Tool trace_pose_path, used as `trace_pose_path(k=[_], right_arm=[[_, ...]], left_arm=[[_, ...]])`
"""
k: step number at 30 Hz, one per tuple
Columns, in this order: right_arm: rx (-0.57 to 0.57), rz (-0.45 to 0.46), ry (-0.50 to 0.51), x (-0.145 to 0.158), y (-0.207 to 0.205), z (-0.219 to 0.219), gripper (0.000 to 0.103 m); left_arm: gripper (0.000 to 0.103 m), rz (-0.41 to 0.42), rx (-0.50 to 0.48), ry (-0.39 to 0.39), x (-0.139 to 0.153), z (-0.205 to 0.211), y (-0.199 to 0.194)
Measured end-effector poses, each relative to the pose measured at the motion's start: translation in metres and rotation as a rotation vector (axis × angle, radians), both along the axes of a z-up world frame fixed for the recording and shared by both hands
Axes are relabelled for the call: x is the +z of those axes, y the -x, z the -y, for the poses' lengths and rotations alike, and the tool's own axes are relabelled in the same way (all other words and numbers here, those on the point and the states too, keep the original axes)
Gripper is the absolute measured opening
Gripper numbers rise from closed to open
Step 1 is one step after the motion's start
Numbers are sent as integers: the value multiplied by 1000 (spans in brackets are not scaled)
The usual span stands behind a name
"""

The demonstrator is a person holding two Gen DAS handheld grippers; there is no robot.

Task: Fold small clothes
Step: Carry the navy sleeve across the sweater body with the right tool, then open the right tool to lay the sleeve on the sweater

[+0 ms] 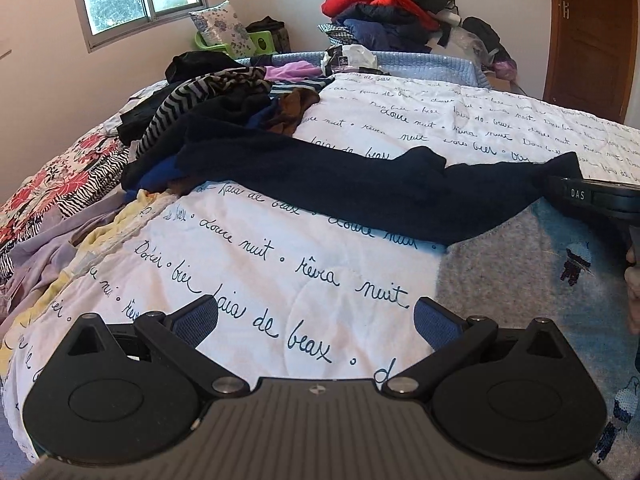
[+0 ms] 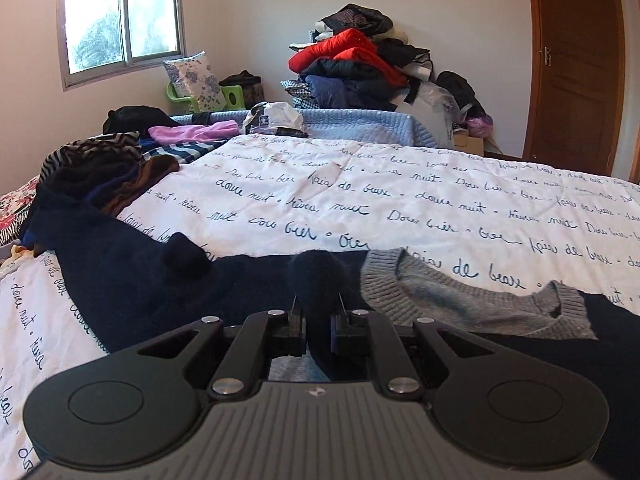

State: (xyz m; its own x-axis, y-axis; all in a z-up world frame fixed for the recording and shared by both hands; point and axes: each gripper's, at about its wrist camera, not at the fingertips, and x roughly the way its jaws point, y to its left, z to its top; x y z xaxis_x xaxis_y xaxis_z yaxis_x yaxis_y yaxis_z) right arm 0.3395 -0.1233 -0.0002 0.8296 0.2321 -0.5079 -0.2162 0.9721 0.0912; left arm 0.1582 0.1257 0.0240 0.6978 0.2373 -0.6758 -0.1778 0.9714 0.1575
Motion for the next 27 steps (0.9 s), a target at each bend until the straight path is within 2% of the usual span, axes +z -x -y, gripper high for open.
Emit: trace_pose_path(k=[3,5,7,9,11,13,17,19,23,25,27], right_arm=[[22,-36,35,-5,-8,-13,13],[46,-97,36,-13,-15,-18,23],[65,-136,-17,-15,-14,-14,49],[85,-120,-122,-9,-4,-2,67],[99,-100,-212,-2,6,11,69],[95,-130,-243,0,8,17,69],[121,-265,-177,-16,-5,7,69],[98,-245,-147,-17,1,3,69],[72,-178,-242,10,29,9,70],[86,-131,-281,24,51,11,79],[107,-84,-284,36,74,9,84]], left_arm=[[103,-17,8,7,-2,-6,-3],[103,-25,14,10,-3,-11,-6],[103,-28,25,5,-2,-17,-9],[103,-22,38,1,0,-26,-13],[103,-14,60,2,4,-35,-17],[103,-7,80,9,6,-43,-22],[103,-13,113,36,7,-55,-33],[103,-17,109,56,5,-58,-34],[103,-23,102,107,-2,-70,-41],[103,-20,117,139,-5,-80,-47],[103,-15,139,156,-8,-90,-56]])
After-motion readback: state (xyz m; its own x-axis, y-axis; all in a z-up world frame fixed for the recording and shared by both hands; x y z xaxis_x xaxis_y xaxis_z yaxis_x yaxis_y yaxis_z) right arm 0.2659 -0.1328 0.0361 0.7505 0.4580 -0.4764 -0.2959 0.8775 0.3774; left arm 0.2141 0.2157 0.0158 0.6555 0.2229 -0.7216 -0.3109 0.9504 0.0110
